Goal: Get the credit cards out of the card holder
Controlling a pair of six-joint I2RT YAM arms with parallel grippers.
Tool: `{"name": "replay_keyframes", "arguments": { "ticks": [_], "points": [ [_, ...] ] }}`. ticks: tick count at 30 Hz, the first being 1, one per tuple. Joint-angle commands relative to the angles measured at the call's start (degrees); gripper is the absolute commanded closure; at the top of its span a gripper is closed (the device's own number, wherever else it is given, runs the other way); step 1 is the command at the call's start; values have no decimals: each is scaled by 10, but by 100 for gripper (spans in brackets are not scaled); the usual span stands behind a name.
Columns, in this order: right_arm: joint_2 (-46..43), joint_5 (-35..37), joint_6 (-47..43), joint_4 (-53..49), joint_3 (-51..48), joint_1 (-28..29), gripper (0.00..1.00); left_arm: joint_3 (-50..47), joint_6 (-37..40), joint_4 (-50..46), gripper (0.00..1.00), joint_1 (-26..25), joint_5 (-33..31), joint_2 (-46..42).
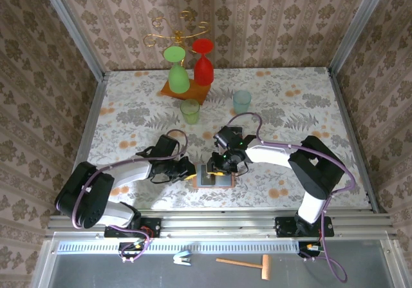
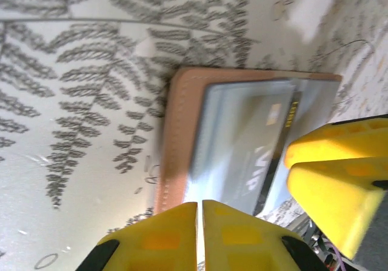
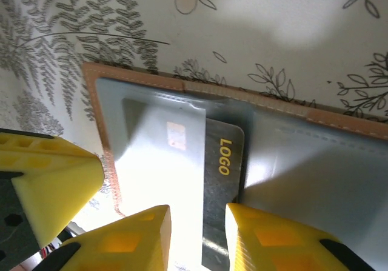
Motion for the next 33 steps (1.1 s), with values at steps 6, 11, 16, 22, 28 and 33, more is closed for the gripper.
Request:
{"name": "replay_keyframes", "arguments": {
  "ticks": [6, 11, 16, 22, 28, 33],
  "points": [
    [-36, -10, 19, 39, -35, -11, 70, 44, 6, -20, 89, -11, -3, -5],
    [-43, -18, 30, 62, -53, -18, 71, 62, 4, -10, 96, -32, -4, 31],
    [-44, -32, 38, 88, -71, -24, 70, 49, -3, 9, 99, -39, -6, 52],
    [-39, -42, 42, 103, -79, -27, 70, 41, 8, 4, 100, -40, -12, 66],
    [-30, -52, 48, 122, -89, -31, 70, 38, 16, -1, 100, -40, -14, 81],
    [-25, -54, 50, 128, -95, -32, 71, 38, 18, -2, 100, -40, -16, 88]
  ]
}}
